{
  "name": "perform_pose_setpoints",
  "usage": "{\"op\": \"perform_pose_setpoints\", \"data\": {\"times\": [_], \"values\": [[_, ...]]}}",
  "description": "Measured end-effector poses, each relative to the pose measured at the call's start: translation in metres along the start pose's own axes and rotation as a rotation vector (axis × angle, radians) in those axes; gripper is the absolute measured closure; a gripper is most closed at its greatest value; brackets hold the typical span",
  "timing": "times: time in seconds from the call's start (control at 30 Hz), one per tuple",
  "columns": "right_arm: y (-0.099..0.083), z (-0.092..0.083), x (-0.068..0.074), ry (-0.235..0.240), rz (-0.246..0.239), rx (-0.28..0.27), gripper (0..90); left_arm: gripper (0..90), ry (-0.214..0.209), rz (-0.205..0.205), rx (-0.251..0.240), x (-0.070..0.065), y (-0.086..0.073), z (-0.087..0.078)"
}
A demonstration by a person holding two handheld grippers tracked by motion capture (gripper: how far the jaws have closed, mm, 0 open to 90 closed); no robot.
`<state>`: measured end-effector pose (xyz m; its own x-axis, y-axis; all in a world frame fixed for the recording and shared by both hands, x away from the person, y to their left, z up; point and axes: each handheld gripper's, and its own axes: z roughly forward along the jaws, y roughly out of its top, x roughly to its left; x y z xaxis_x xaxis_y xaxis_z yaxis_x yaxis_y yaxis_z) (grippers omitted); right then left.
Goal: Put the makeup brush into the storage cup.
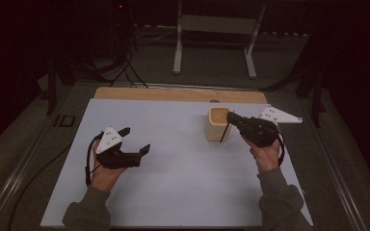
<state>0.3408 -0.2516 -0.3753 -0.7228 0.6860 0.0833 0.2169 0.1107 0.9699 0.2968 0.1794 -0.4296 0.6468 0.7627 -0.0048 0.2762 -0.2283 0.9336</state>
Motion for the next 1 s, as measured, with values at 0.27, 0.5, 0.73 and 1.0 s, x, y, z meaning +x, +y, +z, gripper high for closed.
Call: {"op": "perform_pose_setpoints", "data": {"times": [0.27,0.5,0.73,1.0], "values": [[0.001,-0.004,-0.005,-0.018,0.011,-0.009,85.2,9.8,-0.011,-0.004,-0.004,0.004,-0.012,-0.009],[0.003,-0.006,-0.008,-0.027,0.015,-0.02,85.2,9.7,-0.002,0.009,-0.018,0.004,-0.019,-0.019],[0.003,-0.008,-0.013,-0.042,0.024,-0.026,85.2,10.0,0.023,-0.001,-0.023,0.009,-0.026,-0.028],[0.008,-0.01,-0.017,-0.06,0.02,-0.032,85.2,10.0,0.044,-0.012,-0.02,0.014,-0.034,-0.036]]}}
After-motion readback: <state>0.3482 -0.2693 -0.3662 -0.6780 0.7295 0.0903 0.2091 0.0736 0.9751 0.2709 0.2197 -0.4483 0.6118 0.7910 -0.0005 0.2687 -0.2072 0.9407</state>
